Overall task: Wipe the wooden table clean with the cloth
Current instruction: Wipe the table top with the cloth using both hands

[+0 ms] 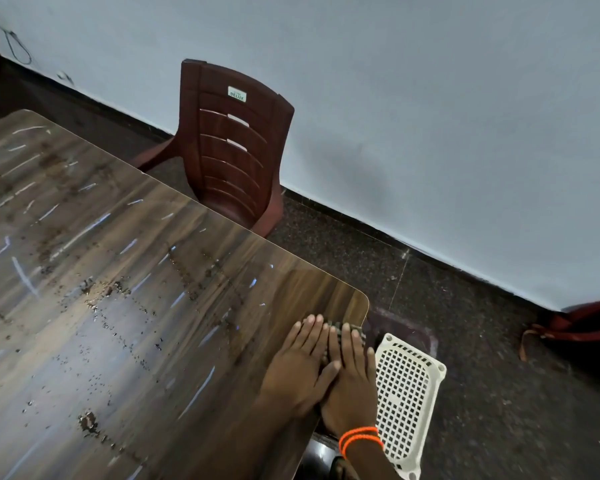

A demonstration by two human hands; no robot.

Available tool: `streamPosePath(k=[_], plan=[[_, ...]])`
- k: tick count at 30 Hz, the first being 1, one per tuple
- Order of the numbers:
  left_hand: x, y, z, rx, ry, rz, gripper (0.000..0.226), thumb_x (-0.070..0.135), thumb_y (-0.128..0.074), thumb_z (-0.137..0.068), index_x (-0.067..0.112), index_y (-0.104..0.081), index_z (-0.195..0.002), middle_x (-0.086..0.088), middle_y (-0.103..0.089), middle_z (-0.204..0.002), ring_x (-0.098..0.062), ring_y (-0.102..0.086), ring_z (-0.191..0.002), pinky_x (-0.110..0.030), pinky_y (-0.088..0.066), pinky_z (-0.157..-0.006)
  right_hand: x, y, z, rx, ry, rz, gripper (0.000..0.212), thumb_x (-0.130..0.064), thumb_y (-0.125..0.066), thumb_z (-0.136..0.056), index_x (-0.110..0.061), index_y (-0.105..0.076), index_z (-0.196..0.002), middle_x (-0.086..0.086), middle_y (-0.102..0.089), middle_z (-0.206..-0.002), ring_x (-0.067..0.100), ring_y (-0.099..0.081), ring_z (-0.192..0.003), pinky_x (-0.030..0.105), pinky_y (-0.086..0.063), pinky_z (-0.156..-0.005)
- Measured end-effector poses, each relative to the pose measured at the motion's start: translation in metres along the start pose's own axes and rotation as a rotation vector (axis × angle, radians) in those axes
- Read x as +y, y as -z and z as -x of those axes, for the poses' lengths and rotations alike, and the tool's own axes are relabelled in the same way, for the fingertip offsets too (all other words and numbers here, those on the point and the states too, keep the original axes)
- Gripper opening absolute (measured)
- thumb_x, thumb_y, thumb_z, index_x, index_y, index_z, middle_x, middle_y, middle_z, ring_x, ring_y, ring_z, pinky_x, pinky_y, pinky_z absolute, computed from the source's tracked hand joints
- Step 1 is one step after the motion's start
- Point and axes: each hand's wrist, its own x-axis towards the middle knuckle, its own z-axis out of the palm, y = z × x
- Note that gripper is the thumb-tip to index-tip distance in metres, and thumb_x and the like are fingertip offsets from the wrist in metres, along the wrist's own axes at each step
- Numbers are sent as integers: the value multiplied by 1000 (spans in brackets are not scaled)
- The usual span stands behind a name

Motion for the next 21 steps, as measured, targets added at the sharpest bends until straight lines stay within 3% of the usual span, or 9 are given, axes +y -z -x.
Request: streamPosePath(k=[5, 10, 14, 17, 21], plan=[[-20, 14, -64, -41, 83, -85, 79, 64, -10, -101, 15, -17, -162, -5, -15, -170, -13, 2, -157, -40, 1, -127, 6, -1, -74, -9, -29, 57, 74, -37, -32, -89, -16, -26, -160, 8, -21, -168, 22, -10, -156, 48, -10, -124], [-60, 31, -52, 4, 158, -55, 83, 65, -3, -97, 17, -16, -162, -1, -12, -170, -9, 5, -156, -37, 5, -126, -36, -13, -95, -82, 60, 55, 76, -38, -40, -93, -13, -18, -161, 12, -13, -169, 25, -4, -157, 48, -8, -125], [-77, 36, 6, 30, 209, -25, 78, 63, -8, -101, 15, -19, -162, -4, -13, -170, -10, 6, -155, -38, 3, -127, -78, -17, -59, -98, 130, -16, 79, -39, -46, -92, -15, -16, -162, 10, -9, -170, 24, 0, -157, 50, -12, -125], [-68, 33, 59, -6, 235, -1, 74, 64, -11, -103, 19, -11, -162, -2, -3, -169, -10, 12, -155, -39, 4, -127, -91, -17, -10, -131, 192, -59, 80, -39, -46, -92, -19, -13, -162, 7, -7, -171, 22, 3, -157, 49, -11, -124], [-26, 9, 122, -31, 234, 12, 77, 66, -21, -105, 16, -13, -162, -6, -5, -170, -15, 9, -157, -44, -6, -127, -70, -11, 62, -123, 253, -84, 75, -40, -49, -94, -22, -21, -161, 2, -15, -170, 21, -9, -157, 49, -16, -122]])
